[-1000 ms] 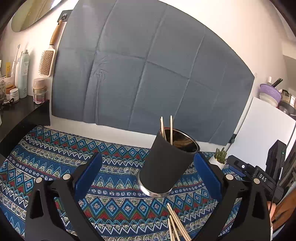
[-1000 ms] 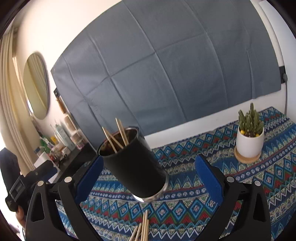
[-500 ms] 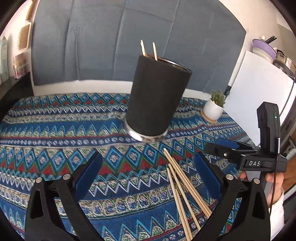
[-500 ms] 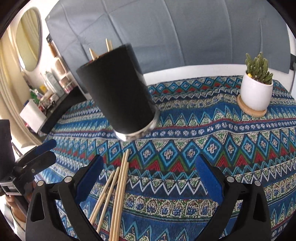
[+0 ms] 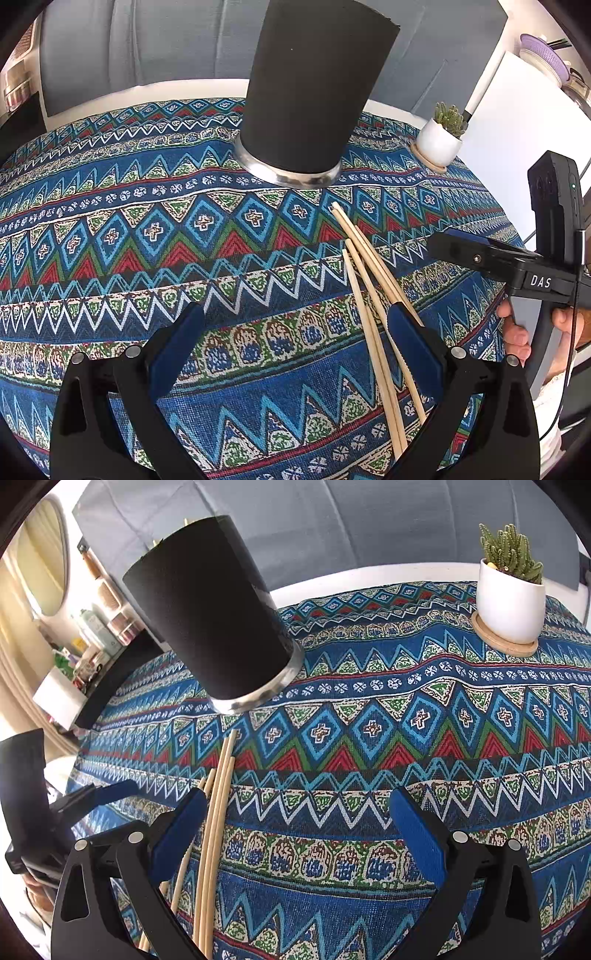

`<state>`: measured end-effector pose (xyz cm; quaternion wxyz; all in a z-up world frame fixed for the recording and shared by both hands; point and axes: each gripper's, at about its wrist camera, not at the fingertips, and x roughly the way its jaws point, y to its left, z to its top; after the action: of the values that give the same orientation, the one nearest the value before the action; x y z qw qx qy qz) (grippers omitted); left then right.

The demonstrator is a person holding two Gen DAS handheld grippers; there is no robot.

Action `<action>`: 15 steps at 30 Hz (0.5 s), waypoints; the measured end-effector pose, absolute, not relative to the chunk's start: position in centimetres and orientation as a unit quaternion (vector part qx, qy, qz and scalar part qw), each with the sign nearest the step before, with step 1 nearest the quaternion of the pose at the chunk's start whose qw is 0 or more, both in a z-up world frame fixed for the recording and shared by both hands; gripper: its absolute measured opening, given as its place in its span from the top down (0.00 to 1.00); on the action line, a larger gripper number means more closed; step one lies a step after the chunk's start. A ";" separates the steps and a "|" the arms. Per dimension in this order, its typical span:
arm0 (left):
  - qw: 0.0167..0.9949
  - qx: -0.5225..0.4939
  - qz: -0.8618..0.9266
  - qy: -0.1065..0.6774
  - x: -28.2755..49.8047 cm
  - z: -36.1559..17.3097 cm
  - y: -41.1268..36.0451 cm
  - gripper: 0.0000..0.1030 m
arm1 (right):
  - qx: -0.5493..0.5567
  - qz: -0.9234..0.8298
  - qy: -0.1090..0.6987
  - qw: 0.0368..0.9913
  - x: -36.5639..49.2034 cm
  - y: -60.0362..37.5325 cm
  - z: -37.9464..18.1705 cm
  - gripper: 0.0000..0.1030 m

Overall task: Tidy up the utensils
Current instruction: 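Lower both open tools toward the loose wooden sticks on the cloth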

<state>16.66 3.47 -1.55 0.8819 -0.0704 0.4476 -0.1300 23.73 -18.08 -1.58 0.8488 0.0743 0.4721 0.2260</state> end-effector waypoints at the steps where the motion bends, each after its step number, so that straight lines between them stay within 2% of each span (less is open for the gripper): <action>1: 0.881 -0.070 -0.131 0.449 16.6 -1.6 3.3 0.06 | 0.066 0.224 0.471 0.850 23.7 -17.8 -1.6 0.08; 10: 0.882 -0.042 -0.127 0.452 16.3 -1.7 2.7 0.06 | -0.015 0.209 0.460 0.863 23.1 -15.0 -2.1 0.07; 15: 0.886 0.001 -0.117 0.449 16.3 -2.0 1.5 0.06 | -0.024 0.208 0.461 0.862 23.1 -14.7 -2.3 0.07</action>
<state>16.26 1.54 -2.02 0.8857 0.0013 0.4493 -0.1172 23.06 -14.68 -2.28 0.8621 -0.0245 0.4614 0.2080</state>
